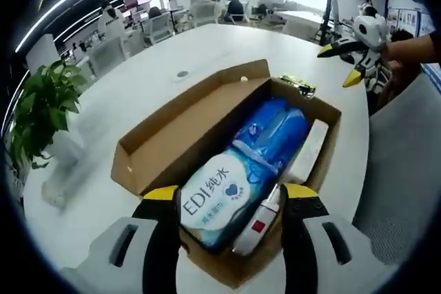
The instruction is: Operate the shoe box by opening the lid, removing the specified soft item, and placing it in the target area until the item is outside and the box remains undamaged.
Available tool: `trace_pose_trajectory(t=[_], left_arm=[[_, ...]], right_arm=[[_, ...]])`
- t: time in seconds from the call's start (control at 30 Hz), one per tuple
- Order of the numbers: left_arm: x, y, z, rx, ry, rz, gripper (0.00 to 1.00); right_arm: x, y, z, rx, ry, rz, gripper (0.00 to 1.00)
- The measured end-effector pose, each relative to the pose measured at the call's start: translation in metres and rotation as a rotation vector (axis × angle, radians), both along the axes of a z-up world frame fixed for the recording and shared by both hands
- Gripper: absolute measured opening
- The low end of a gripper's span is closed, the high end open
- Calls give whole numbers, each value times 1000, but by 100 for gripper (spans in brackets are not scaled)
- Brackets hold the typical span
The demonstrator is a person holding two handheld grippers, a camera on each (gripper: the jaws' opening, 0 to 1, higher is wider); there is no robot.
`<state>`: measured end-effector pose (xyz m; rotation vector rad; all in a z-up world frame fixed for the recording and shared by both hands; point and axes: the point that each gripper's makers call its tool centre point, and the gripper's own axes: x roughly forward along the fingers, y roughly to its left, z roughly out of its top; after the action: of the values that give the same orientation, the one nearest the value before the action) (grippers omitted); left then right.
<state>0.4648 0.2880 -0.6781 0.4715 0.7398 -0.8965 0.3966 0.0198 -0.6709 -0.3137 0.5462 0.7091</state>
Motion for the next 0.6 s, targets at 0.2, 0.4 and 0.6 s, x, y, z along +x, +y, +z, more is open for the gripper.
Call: trace_pose_trajectory(t=[0.2, 0.4, 0.6], left_arm=[[2, 3, -12, 70, 10, -71, 60], [6, 4, -20, 116, 25, -126, 61], [7, 6, -25, 163, 36, -191, 61]], right_arm=[[1, 26, 14, -5, -3, 75, 64], [8, 55, 24, 1, -1, 134, 64], [15, 81, 26, -7, 7, 187, 65]])
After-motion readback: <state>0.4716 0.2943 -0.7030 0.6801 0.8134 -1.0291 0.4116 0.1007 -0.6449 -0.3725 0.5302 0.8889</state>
